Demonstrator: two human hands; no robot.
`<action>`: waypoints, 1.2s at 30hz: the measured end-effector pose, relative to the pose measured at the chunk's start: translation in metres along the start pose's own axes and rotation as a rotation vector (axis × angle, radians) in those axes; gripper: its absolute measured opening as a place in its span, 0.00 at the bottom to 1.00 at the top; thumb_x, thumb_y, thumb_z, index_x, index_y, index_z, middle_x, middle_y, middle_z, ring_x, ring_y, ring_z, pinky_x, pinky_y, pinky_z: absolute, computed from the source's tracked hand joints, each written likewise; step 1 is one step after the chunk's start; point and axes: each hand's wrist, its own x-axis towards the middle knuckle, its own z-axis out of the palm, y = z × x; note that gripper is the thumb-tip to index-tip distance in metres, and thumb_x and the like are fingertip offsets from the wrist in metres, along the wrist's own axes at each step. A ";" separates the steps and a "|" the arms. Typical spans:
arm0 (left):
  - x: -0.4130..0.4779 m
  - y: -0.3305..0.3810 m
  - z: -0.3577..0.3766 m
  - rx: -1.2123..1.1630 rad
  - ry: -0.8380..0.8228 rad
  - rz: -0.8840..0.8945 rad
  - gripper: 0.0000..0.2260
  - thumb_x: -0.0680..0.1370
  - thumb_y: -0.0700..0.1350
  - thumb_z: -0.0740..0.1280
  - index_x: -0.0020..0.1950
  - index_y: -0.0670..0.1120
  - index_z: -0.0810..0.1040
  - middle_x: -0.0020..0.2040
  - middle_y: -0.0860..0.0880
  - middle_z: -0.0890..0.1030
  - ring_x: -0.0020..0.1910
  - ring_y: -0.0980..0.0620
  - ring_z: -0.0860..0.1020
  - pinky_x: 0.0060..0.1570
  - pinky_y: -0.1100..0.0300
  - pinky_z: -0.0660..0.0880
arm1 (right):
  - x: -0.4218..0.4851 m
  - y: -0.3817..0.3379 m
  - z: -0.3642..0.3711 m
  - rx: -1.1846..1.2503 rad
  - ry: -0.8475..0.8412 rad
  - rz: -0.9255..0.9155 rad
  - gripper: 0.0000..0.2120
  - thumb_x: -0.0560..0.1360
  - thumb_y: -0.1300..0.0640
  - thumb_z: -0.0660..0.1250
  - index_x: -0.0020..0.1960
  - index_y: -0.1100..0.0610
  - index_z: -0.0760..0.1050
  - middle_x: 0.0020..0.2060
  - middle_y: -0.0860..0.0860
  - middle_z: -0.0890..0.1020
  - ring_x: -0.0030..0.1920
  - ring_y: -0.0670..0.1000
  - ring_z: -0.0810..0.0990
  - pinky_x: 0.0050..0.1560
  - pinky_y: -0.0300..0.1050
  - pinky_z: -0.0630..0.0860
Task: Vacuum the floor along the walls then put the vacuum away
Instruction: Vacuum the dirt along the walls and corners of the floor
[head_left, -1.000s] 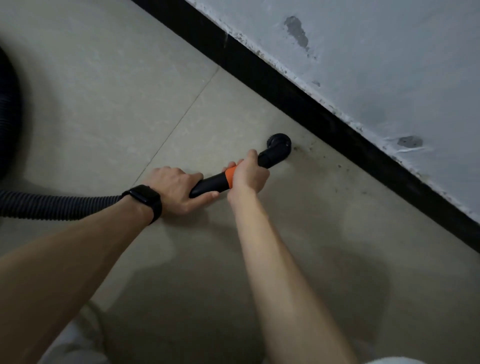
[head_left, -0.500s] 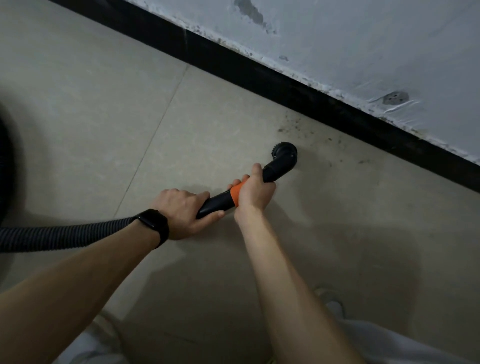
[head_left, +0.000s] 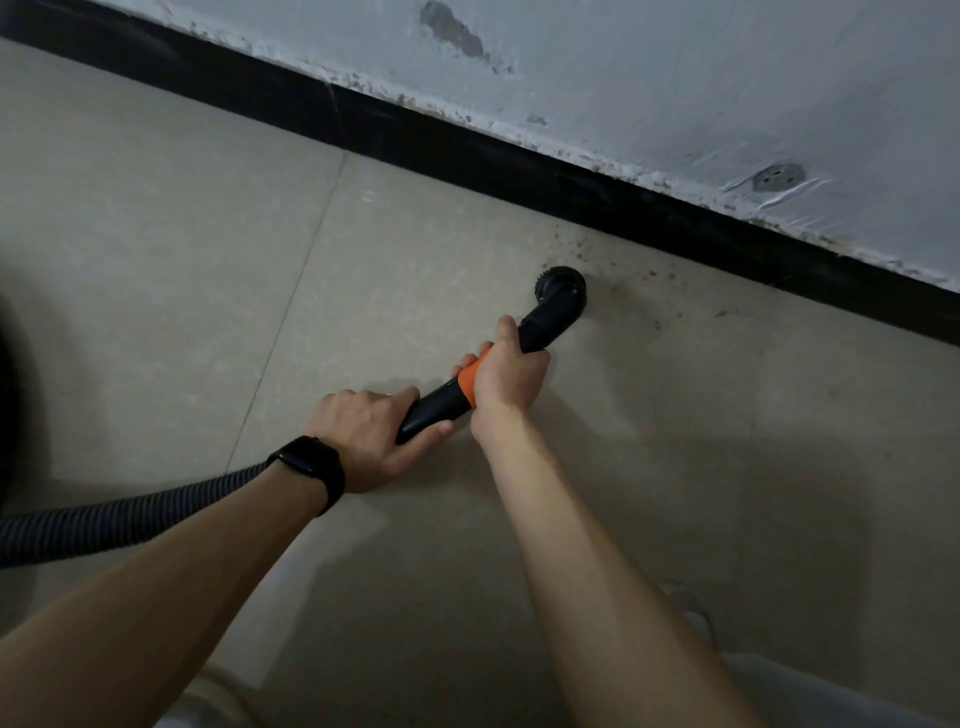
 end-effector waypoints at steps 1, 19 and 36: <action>0.000 0.000 0.000 -0.001 0.003 -0.003 0.29 0.69 0.75 0.36 0.42 0.55 0.64 0.28 0.56 0.67 0.25 0.56 0.66 0.27 0.57 0.58 | 0.000 0.000 0.001 0.002 -0.005 0.000 0.15 0.83 0.51 0.66 0.63 0.61 0.70 0.36 0.54 0.75 0.22 0.47 0.74 0.28 0.43 0.76; 0.023 -0.011 -0.009 -0.041 0.001 -0.027 0.31 0.68 0.75 0.37 0.43 0.54 0.67 0.29 0.53 0.72 0.27 0.53 0.70 0.31 0.57 0.63 | 0.015 -0.012 0.022 -0.047 -0.010 -0.036 0.18 0.82 0.51 0.66 0.64 0.62 0.71 0.37 0.54 0.76 0.23 0.47 0.76 0.29 0.43 0.78; 0.059 -0.010 -0.014 -0.107 0.050 -0.031 0.30 0.71 0.77 0.40 0.40 0.54 0.66 0.29 0.53 0.72 0.26 0.53 0.70 0.27 0.58 0.59 | 0.040 -0.040 0.040 -0.044 -0.037 -0.065 0.10 0.81 0.54 0.67 0.54 0.61 0.73 0.29 0.51 0.74 0.22 0.48 0.74 0.28 0.43 0.76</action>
